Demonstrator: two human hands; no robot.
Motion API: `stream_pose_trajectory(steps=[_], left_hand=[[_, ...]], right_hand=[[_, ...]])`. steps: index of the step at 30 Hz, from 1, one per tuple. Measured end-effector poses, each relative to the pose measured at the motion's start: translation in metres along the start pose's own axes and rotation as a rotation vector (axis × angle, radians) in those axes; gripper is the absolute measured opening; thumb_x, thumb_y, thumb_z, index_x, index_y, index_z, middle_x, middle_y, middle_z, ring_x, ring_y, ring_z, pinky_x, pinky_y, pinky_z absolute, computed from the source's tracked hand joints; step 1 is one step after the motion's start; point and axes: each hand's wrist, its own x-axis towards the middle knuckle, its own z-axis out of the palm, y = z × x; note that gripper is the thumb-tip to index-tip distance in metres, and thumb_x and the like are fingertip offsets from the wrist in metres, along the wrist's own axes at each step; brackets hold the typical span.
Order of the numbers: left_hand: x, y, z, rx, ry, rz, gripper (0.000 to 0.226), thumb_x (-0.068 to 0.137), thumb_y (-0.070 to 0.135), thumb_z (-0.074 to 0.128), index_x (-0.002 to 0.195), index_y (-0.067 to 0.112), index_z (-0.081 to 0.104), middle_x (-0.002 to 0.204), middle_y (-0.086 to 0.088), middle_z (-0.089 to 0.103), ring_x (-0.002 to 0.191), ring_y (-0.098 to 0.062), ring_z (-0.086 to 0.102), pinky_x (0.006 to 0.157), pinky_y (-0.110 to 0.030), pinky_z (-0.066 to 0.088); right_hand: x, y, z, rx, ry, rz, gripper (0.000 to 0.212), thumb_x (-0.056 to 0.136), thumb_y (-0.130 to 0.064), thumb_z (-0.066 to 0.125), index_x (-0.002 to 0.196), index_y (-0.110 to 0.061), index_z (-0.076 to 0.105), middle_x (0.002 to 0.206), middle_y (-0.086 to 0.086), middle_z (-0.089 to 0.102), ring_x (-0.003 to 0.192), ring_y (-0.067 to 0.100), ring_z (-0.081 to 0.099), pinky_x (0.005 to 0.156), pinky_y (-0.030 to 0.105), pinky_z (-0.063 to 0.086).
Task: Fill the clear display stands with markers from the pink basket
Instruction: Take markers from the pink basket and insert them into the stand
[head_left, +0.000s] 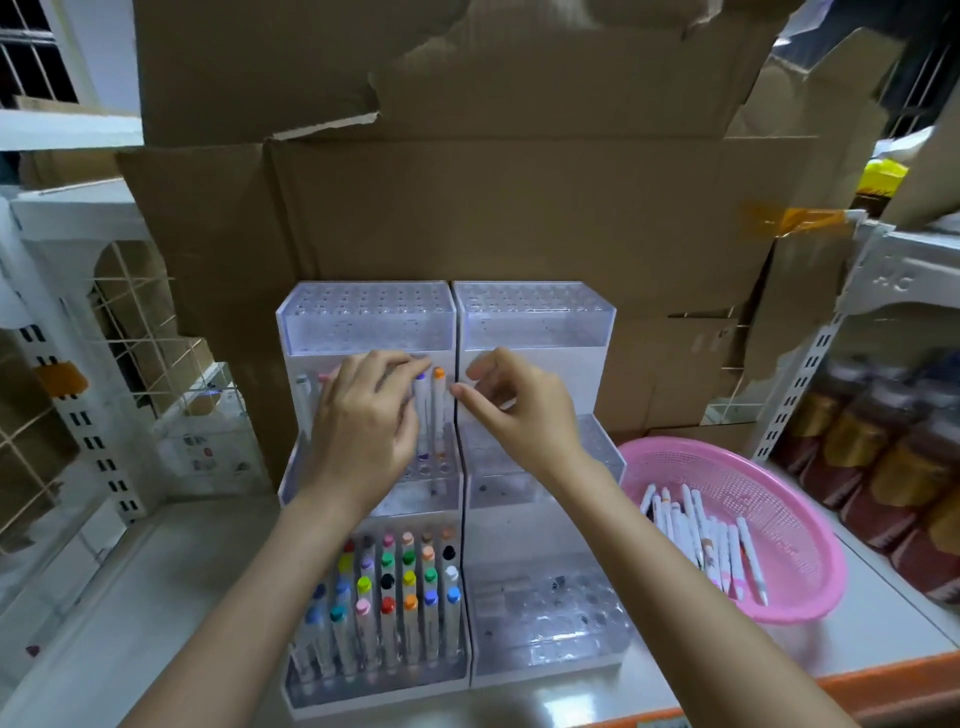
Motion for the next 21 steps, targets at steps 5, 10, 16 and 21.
stream_pose_trajectory(steps=[5,10,16,21], left_hand=[[0.012,0.048,0.010,-0.051,0.013,0.111,0.035,0.081,0.017,0.054,0.114,0.010,0.065,0.108,-0.006,0.059,0.104,-0.023,0.049,0.089,-0.034,0.037],[0.016,0.112,0.043,-0.188,-0.062,0.132,0.037,0.078,0.020,0.054,0.112,0.013,0.064,0.106,-0.005,0.059,0.103,-0.022,0.049,0.087,-0.032,0.036],[0.006,0.192,0.097,-0.276,-0.264,0.159,0.043,0.073,0.023,0.051,0.114,0.017,0.062,0.108,-0.001,0.056,0.104,-0.020,0.049,0.089,-0.031,0.039],[-0.010,0.226,0.141,-0.128,-0.459,0.196,0.039,0.060,0.023,0.066,0.098,0.014,0.065,0.097,-0.005,0.059,0.092,-0.026,0.058,0.081,-0.031,0.035]], right_hand=[[-0.010,0.009,-0.042,-0.169,-0.040,-0.015,0.022,0.089,-0.048,0.061,0.099,-0.029,0.059,0.082,-0.012,0.065,0.075,0.004,0.062,0.065,0.034,0.054],[-0.031,0.036,-0.097,-0.248,-0.021,0.020,0.012,0.087,-0.035,0.062,0.092,-0.025,0.058,0.082,-0.009,0.064,0.075,0.012,0.060,0.063,0.035,0.051],[-0.075,0.091,-0.158,-0.310,-0.072,0.173,0.010,0.083,-0.024,0.061,0.094,-0.024,0.061,0.082,-0.015,0.059,0.077,0.006,0.056,0.068,0.034,0.050],[-0.120,0.148,-0.181,-0.403,-0.269,0.335,0.030,0.090,-0.028,0.062,0.117,-0.016,0.061,0.108,0.002,0.066,0.102,0.021,0.059,0.082,0.032,0.044]])
